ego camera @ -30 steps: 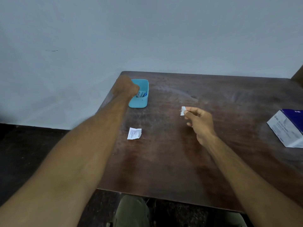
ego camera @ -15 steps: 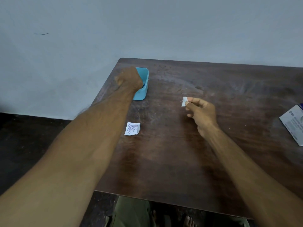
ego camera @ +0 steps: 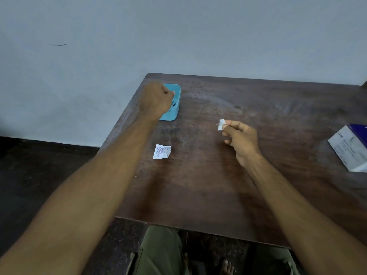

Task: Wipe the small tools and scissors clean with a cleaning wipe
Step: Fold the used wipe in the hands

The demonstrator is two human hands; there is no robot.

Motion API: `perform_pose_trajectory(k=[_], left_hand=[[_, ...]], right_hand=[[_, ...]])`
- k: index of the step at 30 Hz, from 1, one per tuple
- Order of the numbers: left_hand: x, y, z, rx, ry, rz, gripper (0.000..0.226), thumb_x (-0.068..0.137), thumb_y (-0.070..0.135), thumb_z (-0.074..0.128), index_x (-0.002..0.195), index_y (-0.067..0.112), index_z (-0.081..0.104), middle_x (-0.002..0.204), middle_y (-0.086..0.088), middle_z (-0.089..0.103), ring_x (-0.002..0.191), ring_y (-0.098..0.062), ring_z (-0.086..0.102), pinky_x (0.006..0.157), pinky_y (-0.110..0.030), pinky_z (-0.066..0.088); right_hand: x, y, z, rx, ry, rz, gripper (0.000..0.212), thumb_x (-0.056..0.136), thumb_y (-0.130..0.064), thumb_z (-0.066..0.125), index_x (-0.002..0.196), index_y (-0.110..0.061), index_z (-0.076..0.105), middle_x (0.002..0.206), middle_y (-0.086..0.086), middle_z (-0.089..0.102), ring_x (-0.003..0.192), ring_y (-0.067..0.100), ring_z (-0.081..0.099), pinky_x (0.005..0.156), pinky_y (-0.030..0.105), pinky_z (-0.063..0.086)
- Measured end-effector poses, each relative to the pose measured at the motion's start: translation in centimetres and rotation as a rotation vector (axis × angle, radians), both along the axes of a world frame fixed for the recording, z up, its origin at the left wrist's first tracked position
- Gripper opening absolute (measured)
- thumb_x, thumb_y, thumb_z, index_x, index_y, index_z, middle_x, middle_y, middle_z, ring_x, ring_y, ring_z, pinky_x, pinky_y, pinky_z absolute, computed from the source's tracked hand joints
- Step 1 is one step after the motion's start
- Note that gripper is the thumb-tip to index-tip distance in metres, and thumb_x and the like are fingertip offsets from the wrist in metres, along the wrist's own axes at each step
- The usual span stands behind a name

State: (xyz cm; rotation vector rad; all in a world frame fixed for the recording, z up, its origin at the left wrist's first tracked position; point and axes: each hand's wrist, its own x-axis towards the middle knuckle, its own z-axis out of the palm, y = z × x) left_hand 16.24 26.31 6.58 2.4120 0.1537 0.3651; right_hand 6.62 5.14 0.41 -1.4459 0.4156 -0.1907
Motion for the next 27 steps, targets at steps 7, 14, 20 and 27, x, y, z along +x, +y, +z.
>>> perform_pose_trajectory(k=[7,14,20,27], left_hand=[[-10.6,4.0,-4.2,-0.274,-0.084,0.009,0.010,0.087,0.023,0.067,0.087,0.014,0.073,0.082,0.006,0.069,0.071,-0.001,0.060,0.066,-0.008,0.044],[-12.6,5.7,-8.2,-0.112,0.122,-0.094,0.030,0.084,0.026,0.072,0.111,0.013,0.070,0.099,-0.004,0.072,0.092,-0.018,0.067,0.081,-0.024,0.046],[-13.0,4.7,-8.3,0.004,0.041,-0.132,0.033,0.077,0.030,0.078,0.108,0.021,0.074,0.099,-0.001,0.074,0.090,-0.016,0.067,0.078,-0.022,0.046],[-13.4,4.5,-9.0,-0.175,0.033,-0.027,0.019,0.080,0.037,0.075,0.093,0.024,0.074,0.088,0.010,0.072,0.080,-0.008,0.065,0.083,-0.036,0.053]], right_hand=[[-2.8,1.9,0.1,0.041,0.037,0.097,0.012,0.087,-0.001,0.064,0.085,-0.012,0.065,0.084,0.004,0.068,0.064,0.009,0.060,0.051,0.018,0.048],[-4.4,5.9,0.6,0.025,0.092,0.184,0.011,0.088,-0.001,0.063,0.085,-0.012,0.062,0.081,0.006,0.067,0.062,0.010,0.062,0.048,0.019,0.047],[-5.1,8.7,0.8,0.002,0.114,0.215,0.012,0.087,-0.004,0.064,0.083,-0.015,0.061,0.076,0.002,0.069,0.057,0.007,0.060,0.044,0.017,0.043],[-5.2,11.4,0.9,-0.044,0.137,0.258,0.010,0.084,-0.008,0.067,0.080,-0.016,0.067,0.078,0.001,0.070,0.060,0.007,0.059,0.047,0.020,0.044]])
